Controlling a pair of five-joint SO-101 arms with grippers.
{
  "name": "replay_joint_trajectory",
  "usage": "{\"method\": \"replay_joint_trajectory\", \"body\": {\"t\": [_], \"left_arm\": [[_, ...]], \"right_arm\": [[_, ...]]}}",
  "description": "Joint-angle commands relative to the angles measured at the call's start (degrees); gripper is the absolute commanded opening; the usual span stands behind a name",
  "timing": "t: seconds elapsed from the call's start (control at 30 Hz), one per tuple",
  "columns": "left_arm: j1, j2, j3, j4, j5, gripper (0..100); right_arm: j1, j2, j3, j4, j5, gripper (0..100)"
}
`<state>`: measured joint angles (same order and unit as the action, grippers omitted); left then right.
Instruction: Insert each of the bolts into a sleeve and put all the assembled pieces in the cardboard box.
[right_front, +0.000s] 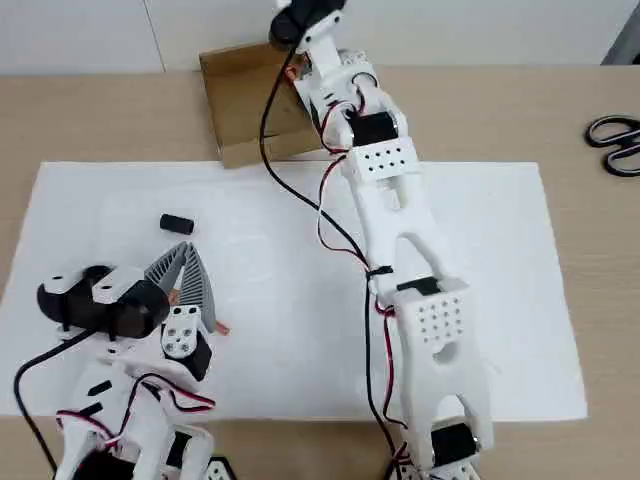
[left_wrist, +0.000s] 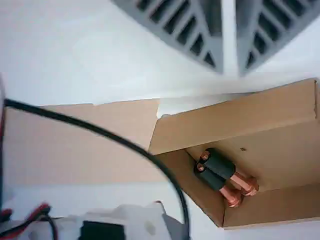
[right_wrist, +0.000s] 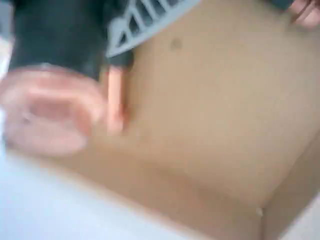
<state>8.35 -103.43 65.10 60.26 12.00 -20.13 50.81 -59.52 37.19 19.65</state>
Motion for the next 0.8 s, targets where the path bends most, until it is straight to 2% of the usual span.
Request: {"method": "replay_joint_trajectory", "body": {"t": [0.0, 0.13, 0.23, 0.33, 0.77], "left_arm": [[-0.2, -0.5, 0.0, 0.0, -0.1, 1], [-0.2, -0.5, 0.0, 0.0, -0.1, 1], [-0.3, -0.5, 0.0, 0.0, -0.1, 1], [-0.3, -0.5, 0.0, 0.0, -0.1, 1], [-0.3, -0.5, 0.0, 0.0, -0.1, 1]], "right_arm": [[-2.5, 3.6, -11.1, 0.0, 4.7, 0.2], [-3.7, 10.9, -15.1, -0.7, 10.0, 0.2], [-3.4, 16.5, -17.7, -6.8, 11.4, 0.2], [-2.4, 20.4, -19.3, -10.2, 11.8, 0.2], [-1.7, 22.8, -20.4, -11.2, 11.8, 0.4]]}}
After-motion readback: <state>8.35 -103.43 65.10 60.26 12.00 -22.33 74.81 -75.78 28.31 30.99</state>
